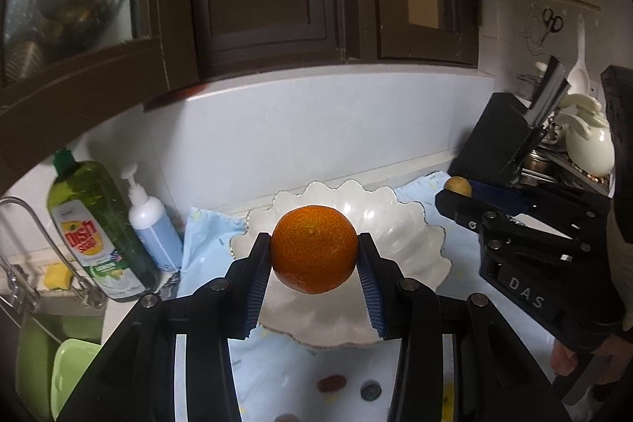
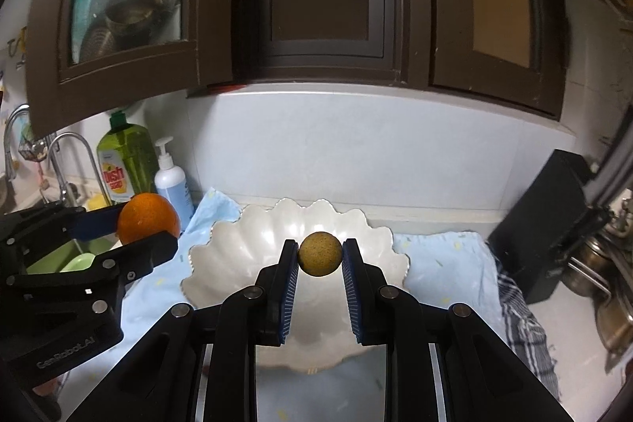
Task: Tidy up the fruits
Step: 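Carry the orange in the left tool while the right tool carries the small fruit over the bowl, then open the left tool to drop the orange while the right tool drops the small fruit into the bowl, then withdraw both open tools from the bowl back toward the fruits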
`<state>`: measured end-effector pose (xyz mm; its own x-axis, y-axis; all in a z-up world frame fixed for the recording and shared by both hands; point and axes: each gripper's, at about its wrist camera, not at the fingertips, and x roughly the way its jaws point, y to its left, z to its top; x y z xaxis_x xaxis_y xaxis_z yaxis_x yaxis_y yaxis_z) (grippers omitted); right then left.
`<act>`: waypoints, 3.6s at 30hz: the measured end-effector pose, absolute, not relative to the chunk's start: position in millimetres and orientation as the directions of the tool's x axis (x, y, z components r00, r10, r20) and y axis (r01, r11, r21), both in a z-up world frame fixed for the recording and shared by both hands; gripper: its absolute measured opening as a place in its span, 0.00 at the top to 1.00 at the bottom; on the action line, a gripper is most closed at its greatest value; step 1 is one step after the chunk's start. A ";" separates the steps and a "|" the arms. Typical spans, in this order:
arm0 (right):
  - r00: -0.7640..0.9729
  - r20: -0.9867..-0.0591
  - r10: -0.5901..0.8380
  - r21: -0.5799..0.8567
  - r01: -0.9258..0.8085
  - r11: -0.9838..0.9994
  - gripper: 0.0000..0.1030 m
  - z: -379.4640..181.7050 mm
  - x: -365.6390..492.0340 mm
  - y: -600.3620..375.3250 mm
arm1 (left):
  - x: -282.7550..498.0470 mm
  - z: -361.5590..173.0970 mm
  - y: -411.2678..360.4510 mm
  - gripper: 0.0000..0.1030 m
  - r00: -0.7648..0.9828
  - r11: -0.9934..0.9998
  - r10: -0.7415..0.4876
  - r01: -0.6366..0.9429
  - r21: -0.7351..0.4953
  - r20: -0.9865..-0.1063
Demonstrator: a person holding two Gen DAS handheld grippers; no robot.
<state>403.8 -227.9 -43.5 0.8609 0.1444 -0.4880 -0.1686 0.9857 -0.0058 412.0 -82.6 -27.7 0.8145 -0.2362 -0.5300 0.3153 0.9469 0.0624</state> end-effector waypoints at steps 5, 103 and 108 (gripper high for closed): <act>0.827 -0.541 0.152 0.004 -0.178 0.984 0.77 -57.3 443.5 -230.2 | 450.4 -38.0 -88.0 0.59 0.794 0.949 -0.218 0.308 0.066 -0.567; 0.872 -0.489 -0.003 -0.053 -0.027 0.998 0.30 -42.2 262.6 -231.8 | 282.0 -42.1 -50.9 0.04 0.802 0.932 -0.194 0.330 0.148 -0.565; 0.857 -0.516 0.008 -0.046 -0.036 0.998 0.30 -55.2 249.8 -223.7 | 273.4 -54.0 -43.9 0.04 0.778 0.924 -0.214 0.357 0.137 -0.590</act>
<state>249.8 -223.7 -55.2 0.8568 0.0076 -0.5155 -0.0364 0.9983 -0.0457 273.4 -43.9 -54.0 0.7785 -0.2136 -0.5902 0.3574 0.9238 0.1370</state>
